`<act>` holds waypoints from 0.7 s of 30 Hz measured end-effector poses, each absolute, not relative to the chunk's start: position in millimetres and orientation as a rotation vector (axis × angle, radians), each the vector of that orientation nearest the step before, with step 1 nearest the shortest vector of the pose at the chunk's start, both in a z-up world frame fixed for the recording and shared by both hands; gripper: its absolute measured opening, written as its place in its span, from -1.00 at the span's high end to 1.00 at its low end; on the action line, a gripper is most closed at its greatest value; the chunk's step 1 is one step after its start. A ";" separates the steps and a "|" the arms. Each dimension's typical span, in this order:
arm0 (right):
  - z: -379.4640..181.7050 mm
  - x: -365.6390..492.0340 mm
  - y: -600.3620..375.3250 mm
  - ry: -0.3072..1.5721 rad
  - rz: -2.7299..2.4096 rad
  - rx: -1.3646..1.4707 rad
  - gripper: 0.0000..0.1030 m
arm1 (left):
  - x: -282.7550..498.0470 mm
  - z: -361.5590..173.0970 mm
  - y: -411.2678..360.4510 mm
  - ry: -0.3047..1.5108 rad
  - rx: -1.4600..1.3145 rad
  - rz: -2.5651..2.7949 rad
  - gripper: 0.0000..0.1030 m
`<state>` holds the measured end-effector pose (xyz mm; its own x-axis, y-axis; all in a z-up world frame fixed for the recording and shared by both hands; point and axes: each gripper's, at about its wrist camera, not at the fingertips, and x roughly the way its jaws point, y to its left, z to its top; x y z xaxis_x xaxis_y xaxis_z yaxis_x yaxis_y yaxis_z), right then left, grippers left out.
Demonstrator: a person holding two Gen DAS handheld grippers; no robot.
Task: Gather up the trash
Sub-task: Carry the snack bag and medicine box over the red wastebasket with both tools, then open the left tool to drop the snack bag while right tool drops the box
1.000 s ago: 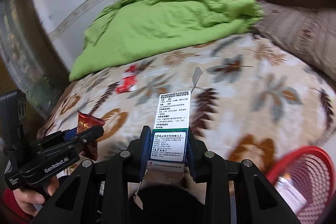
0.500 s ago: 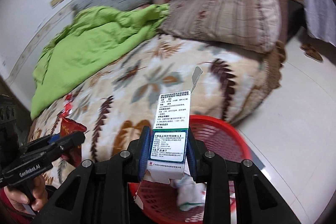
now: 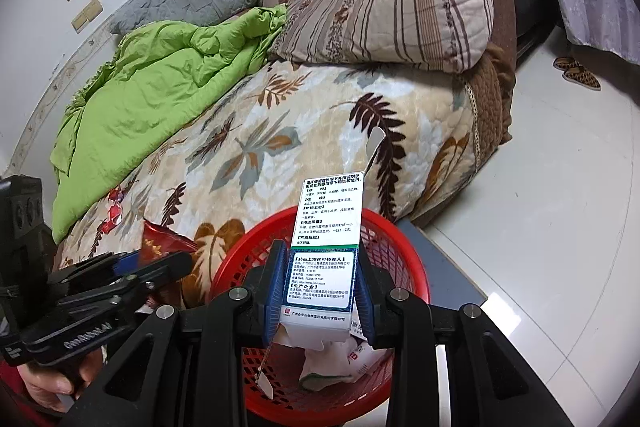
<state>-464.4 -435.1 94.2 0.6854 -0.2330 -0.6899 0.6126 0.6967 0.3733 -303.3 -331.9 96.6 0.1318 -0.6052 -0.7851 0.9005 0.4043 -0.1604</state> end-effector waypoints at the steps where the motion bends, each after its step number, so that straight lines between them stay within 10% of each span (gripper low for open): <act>1: 92.2 -464.7 -435.6 0.658 -0.510 0.641 0.34 | -304.9 94.0 -334.2 0.905 0.406 -1.135 0.33; 21: 78.1 -468.2 -443.0 0.679 -0.518 0.662 0.34 | -326.3 83.2 -349.7 0.819 0.525 -1.128 0.33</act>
